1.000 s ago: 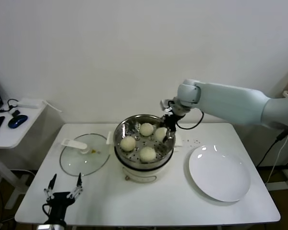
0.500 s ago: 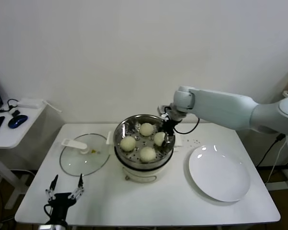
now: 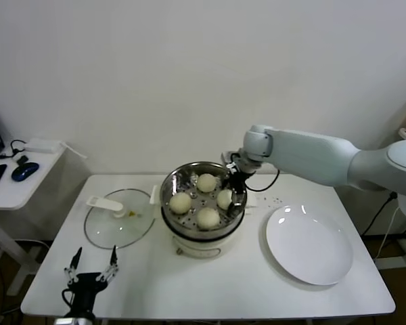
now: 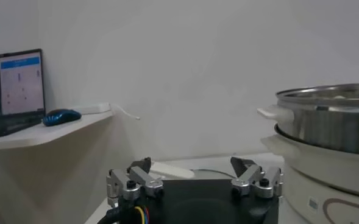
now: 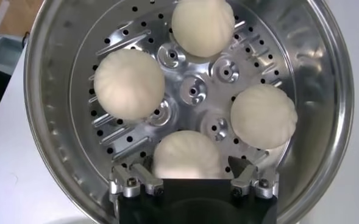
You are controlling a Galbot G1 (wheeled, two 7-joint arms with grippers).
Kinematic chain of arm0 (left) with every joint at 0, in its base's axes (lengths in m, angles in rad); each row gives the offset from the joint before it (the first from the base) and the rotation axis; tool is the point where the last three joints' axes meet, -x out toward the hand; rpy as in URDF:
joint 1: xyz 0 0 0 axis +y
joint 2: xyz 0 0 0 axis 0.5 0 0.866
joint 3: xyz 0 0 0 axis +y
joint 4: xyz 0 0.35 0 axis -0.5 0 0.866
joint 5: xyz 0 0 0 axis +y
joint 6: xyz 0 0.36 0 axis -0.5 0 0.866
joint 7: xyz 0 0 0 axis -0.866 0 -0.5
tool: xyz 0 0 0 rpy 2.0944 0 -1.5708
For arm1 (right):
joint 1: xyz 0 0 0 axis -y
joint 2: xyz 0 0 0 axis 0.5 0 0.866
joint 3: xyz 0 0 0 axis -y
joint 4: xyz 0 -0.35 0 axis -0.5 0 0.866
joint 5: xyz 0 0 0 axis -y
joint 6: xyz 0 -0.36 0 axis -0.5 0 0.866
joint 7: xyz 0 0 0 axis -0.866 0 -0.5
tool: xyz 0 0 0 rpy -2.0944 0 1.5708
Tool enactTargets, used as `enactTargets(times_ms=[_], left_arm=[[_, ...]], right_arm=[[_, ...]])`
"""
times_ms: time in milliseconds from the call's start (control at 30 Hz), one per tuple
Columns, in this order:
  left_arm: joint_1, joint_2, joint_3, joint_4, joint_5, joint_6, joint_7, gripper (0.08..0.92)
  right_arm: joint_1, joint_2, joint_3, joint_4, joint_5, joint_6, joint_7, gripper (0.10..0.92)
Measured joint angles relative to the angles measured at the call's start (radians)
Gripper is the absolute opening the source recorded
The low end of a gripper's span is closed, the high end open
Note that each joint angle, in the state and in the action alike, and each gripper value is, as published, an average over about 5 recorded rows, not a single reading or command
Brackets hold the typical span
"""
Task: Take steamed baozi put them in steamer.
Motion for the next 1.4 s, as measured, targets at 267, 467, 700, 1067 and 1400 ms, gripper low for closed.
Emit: enactTargets(times_ms=[267,467,700,1067,1400], left_arm=[[0.000,0.000,0.000,-0.002,0.001,0.000,0.000,0.823],[-0.001,0.000,0.003,-0.004,0.003,0.002,0.000,0.823],[0.003,0.000,0.006,-0.008,0.008,0.002,0.000,0.823],[0.005,0.000,0.005,-0.020,0.007,-0.005,-0.001,0.823],[-0.009,-0.005,0.010,-0.019,-0.006,-0.039,0.010,0.823]], right_arm=[[0.017,-0.013,0.008,0.008,0.011,0.007,-0.019,0.823],[0.054,-0.036,0.007,0.035,0.034,0.012,-0.034,0.823],[0.108,-0.097,0.016,0.090,0.063,0.014,-0.039,0.823],[0.079,-0.286,0.131,0.203,0.059,0.024,0.010,0.823],[-0.227,-0.507,0.520,0.324,0.013,0.062,0.156,0.823]])
